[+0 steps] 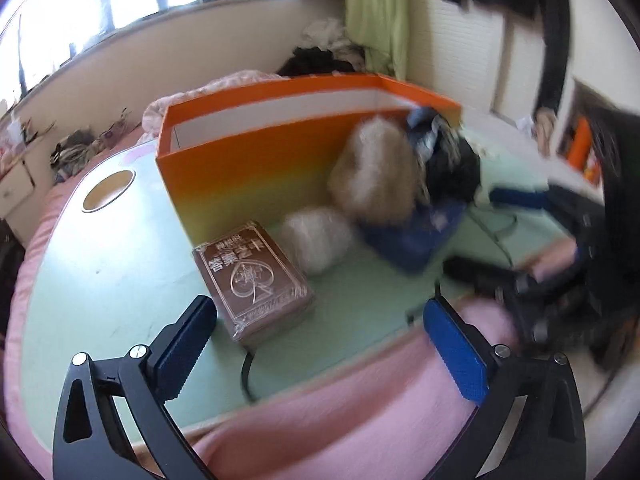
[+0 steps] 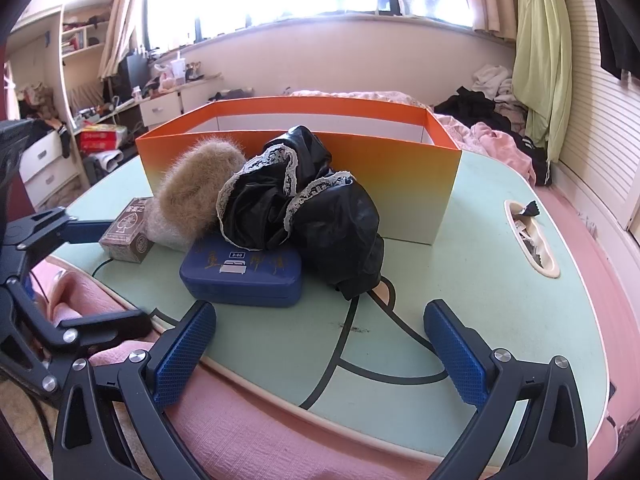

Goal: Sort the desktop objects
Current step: 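Carry the beige fur ball out and set it beside the wrapped ball, then reach into the orange box and grasp the white fluffy pompom with the right tool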

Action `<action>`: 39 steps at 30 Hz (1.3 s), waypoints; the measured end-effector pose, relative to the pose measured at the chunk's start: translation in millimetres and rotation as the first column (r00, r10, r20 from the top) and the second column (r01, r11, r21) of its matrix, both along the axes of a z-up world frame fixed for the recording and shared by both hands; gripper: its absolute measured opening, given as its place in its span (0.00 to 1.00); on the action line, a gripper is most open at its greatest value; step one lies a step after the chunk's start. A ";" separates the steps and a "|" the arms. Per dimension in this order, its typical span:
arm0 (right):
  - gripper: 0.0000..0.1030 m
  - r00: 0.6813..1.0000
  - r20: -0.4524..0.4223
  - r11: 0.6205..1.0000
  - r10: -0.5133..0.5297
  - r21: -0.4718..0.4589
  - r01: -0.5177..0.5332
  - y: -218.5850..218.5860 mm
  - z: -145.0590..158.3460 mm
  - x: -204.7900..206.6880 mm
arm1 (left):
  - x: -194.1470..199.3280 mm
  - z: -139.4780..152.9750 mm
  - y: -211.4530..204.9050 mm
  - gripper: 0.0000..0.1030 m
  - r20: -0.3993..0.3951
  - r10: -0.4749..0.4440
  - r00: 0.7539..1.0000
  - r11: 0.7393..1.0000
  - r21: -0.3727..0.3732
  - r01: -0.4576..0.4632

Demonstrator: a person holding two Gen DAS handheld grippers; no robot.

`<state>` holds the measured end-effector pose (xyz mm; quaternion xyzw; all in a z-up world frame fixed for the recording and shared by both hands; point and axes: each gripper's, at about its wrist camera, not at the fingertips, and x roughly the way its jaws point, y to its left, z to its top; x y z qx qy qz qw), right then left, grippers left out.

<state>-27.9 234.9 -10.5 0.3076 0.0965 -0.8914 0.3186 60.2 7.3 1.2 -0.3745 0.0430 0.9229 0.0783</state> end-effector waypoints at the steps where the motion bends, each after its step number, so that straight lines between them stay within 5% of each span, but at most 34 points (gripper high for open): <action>1: 1.00 1.000 0.006 1.000 -0.021 -0.007 0.021 2.7 -0.5 -3.4 | -5.2 -1.6 0.3 1.00 -0.009 0.005 1.000 1.000 -0.011 -0.005; 19: 1.00 1.000 0.003 1.000 -0.016 -0.007 0.016 7.5 -2.4 3.3 | 2.1 -3.2 -5.9 1.00 -0.029 0.016 0.999 1.000 -0.005 -0.016; 20: 0.96 1.000 0.005 1.000 -0.012 -0.011 0.012 9.0 -1.1 3.6 | 2.2 -3.2 -5.7 1.00 -0.029 0.017 0.999 1.000 -0.005 -0.017; 23: 0.57 0.996 0.088 0.995 0.021 -0.099 -0.013 21.9 12.6 2.6 | 6.0 -3.7 -6.1 1.00 -0.028 0.014 0.999 1.000 -0.002 -0.014; 27: 0.55 0.985 0.163 0.972 0.062 -0.233 -0.023 32.4 71.6 -19.2 | 7.7 -1.4 -6.1 1.00 -0.029 0.014 0.999 1.000 -0.003 -0.014; 29: 0.55 0.979 0.188 0.974 0.080 -0.221 -0.037 20.2 101.5 -37.7 | 8.0 -1.4 -6.7 1.00 -0.029 0.014 0.999 1.000 -0.003 -0.014; 32: 0.55 0.918 0.371 0.986 0.139 -0.137 -0.094 -24.0 118.0 -83.3 | 6.4 0.4 -4.5 1.00 -0.029 0.014 0.999 1.000 -0.003 -0.014; 36: 0.55 0.780 0.618 0.989 0.102 0.024 -0.148 -81.8 88.7 -137.5 | 6.5 0.4 -4.5 1.00 -0.030 0.015 0.999 1.000 -0.003 -0.015; 37: 0.55 0.764 0.640 0.987 0.081 0.056 -0.151 -90.8 82.3 -145.4 | 6.2 1.0 -3.9 1.00 -0.030 0.015 0.999 1.000 -0.003 -0.015; 39: 0.57 0.786 0.617 0.985 0.043 0.105 -0.136 -104.6 83.5 -157.4 | 6.0 1.2 -3.5 1.00 -0.030 0.015 0.999 1.000 -0.003 -0.015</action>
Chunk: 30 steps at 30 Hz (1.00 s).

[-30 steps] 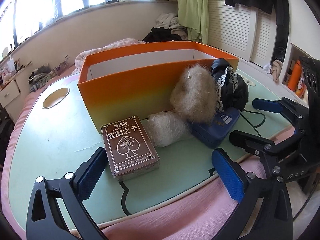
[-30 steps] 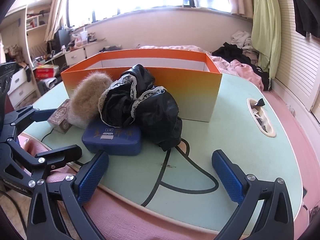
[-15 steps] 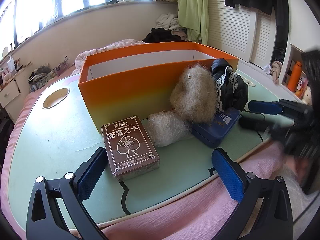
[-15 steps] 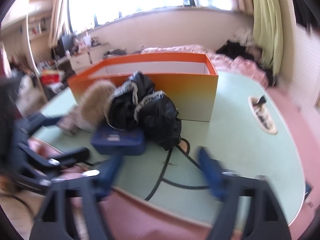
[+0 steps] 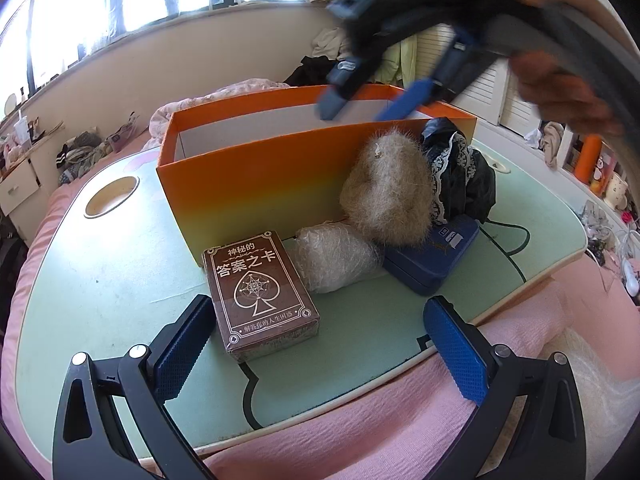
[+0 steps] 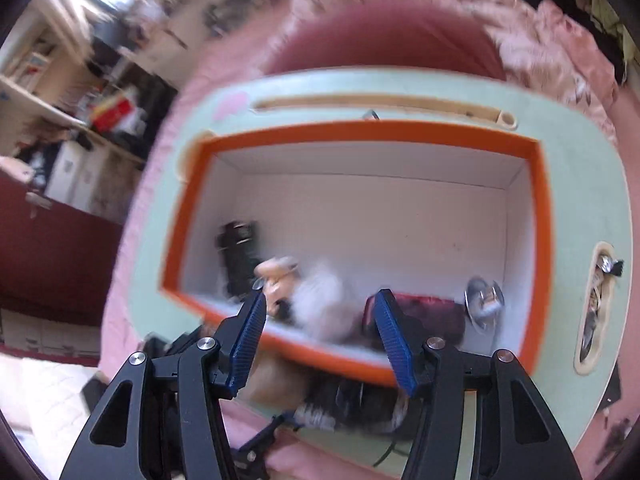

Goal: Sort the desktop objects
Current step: 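Reach into the orange box and grasp the white fluffy pompom with the right tool, then carry the white pompom out and place it on the desk beside the lace cloth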

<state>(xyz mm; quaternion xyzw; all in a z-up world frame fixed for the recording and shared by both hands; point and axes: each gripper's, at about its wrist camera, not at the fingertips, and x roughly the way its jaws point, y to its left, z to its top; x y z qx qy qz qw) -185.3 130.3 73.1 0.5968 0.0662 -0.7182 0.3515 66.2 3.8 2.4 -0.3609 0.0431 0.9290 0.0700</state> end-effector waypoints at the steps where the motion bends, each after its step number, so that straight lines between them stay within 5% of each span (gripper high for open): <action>1: 0.57 1.000 0.007 1.000 0.015 0.021 -0.015 -6.7 -1.6 -1.2 | -0.3 0.3 0.1 1.00 0.000 0.000 1.000 1.000 0.000 0.000; 4: 0.56 0.995 0.054 0.987 0.087 0.128 -0.094 -29.4 -17.3 -0.2 | -0.8 0.8 -0.1 1.00 0.000 0.000 1.000 1.000 0.001 0.000; 7: 0.62 0.990 0.098 0.989 0.102 0.101 -0.112 -34.1 -20.8 -1.9 | -1.6 1.2 -1.0 1.00 0.001 0.000 1.000 1.000 0.003 0.000; 12: 0.24 0.974 0.206 0.995 0.096 -0.014 -0.095 -23.3 -22.2 -5.3 | -2.1 2.5 -1.2 1.00 0.002 0.001 1.000 1.000 0.003 -0.001; 17: 0.24 0.992 0.121 0.999 0.045 0.012 -0.047 -9.3 -8.7 -7.1 | -1.2 2.7 1.9 1.00 0.001 0.001 1.000 1.000 0.001 -0.001; 20: 0.39 0.989 0.138 0.998 0.058 -0.014 -0.057 -6.0 5.0 -6.1 | -0.8 2.7 2.3 1.00 0.001 0.002 1.000 1.000 0.001 -0.002; 25: 0.39 0.990 0.093 0.982 0.104 0.151 -0.117 -22.6 -6.5 5.1 | -0.6 2.9 2.2 1.00 0.001 0.003 1.000 1.000 0.001 -0.003; 30: 0.16 0.987 0.099 0.972 0.130 0.185 -0.146 -34.5 -41.0 6.6 | 0.8 1.1 2.5 1.00 0.001 0.002 1.000 1.000 0.001 -0.002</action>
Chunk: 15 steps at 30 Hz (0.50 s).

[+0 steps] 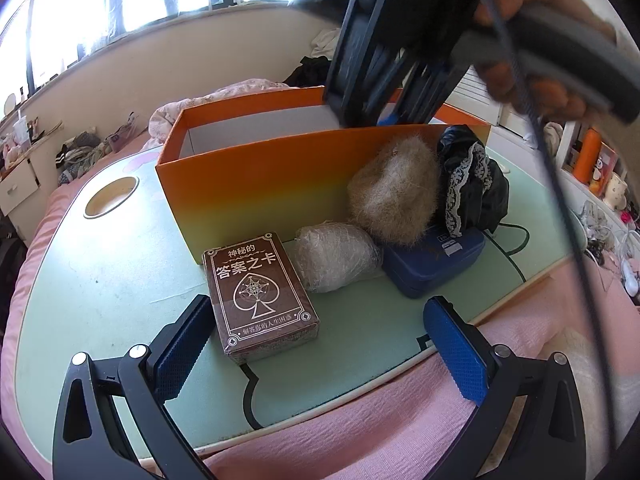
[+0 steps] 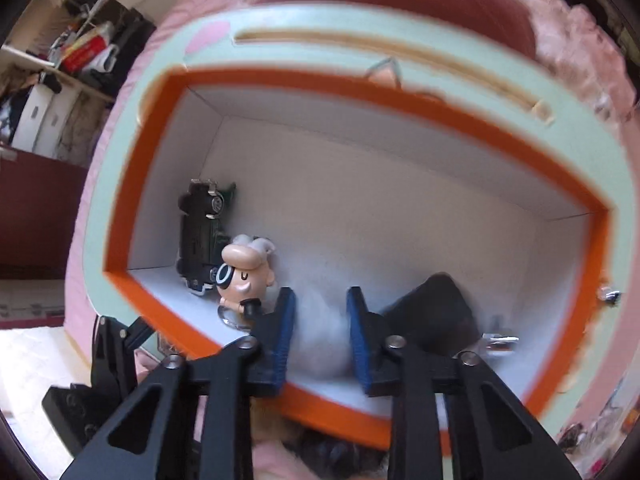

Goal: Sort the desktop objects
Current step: 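Carry the white pompom out and place it on the desk beside the lace cloth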

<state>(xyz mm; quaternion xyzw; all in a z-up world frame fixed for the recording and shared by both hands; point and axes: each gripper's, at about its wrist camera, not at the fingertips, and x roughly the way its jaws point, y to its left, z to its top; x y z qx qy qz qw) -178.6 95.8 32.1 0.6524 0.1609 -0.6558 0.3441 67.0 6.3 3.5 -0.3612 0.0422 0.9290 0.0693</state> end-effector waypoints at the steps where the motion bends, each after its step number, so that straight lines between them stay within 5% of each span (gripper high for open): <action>1: 0.14 1.000 -0.022 1.000 0.001 -0.012 -0.002 -1.2 1.9 0.5 | 0.0 -0.4 -0.1 1.00 -0.001 0.000 1.000 1.000 0.001 0.000; 4: 0.11 0.998 -0.049 0.997 -0.033 -0.072 0.029 3.2 15.8 -2.8 | -0.3 -1.3 0.3 1.00 -0.001 0.000 1.000 1.000 0.002 0.000; 9: 0.11 0.988 -0.122 0.948 -0.096 -0.314 0.054 41.3 76.0 5.5 | -1.4 -2.0 -0.2 1.00 -0.002 0.001 1.000 1.000 0.002 -0.001; 15: 0.11 0.929 -0.317 0.903 -0.190 -0.428 0.038 111.0 91.8 67.4 | -1.1 -2.1 -0.2 1.00 -0.002 0.002 1.000 1.000 0.002 -0.002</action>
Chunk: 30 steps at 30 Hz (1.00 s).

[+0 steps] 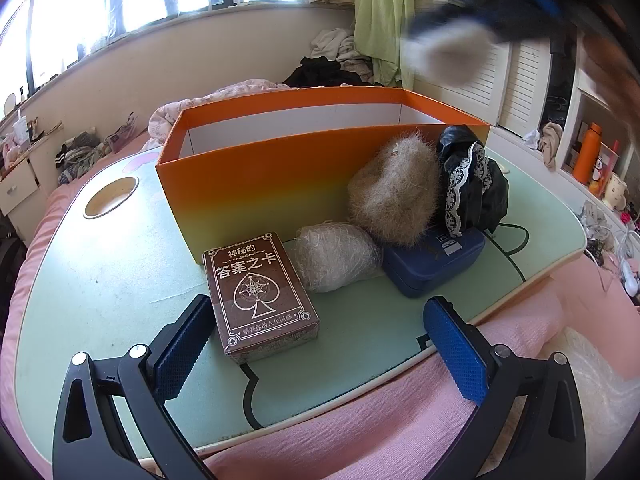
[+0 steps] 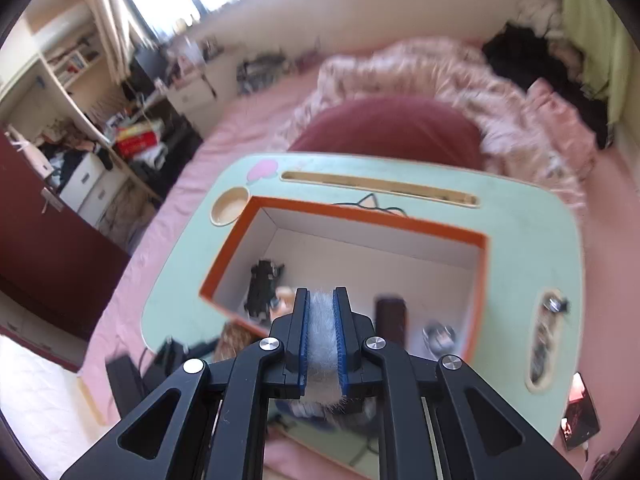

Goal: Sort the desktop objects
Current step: 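Carry the white pompom out and place it on the desk beside the lace cloth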

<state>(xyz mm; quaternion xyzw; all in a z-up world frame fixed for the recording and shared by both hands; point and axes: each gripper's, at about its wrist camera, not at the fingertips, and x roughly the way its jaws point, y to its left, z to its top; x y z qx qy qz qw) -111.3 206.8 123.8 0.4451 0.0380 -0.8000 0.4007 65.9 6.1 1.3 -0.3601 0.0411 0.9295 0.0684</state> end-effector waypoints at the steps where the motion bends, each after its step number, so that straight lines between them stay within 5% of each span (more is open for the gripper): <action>1: 0.11 1.000 -0.015 1.000 -0.019 -0.007 0.019 10.7 -7.5 8.3 | 0.8 0.2 -0.2 1.00 0.000 0.000 1.000 1.000 0.001 0.000; 6: 0.11 0.989 -0.011 0.989 -0.149 -0.028 0.148 40.8 -69.3 30.7 | 1.6 -0.9 0.8 1.00 0.000 0.001 1.000 1.000 -0.001 -0.001; 13: 0.14 0.982 -0.119 0.986 -0.150 -0.089 0.140 10.3 -77.4 29.1 | 1.1 -1.8 0.1 1.00 -0.003 0.006 1.000 1.000 0.001 -0.006; 18: 0.71 0.974 -0.133 0.955 -0.185 -0.257 0.146 48.9 -78.5 41.9 | 1.6 -1.9 -0.3 1.00 -0.004 0.006 1.000 1.000 0.001 -0.006; 24: 0.82 0.926 -0.316 0.959 -0.205 -0.256 0.125 83.5 -86.3 91.5 | 2.6 -1.9 -0.3 1.00 -0.004 0.007 1.000 1.000 0.002 -0.007; 28: 0.86 0.917 -0.360 0.983 -0.173 -0.121 0.138 65.1 -115.9 93.4 | 2.3 -2.4 0.0 1.00 -0.004 0.006 1.000 1.000 -0.002 -0.006; 30: 0.95 0.912 -0.376 0.986 -0.164 -0.040 0.161 50.7 -131.6 89.3 | 1.8 -2.6 -0.7 1.00 -0.002 0.007 1.000 1.000 -0.002 -0.007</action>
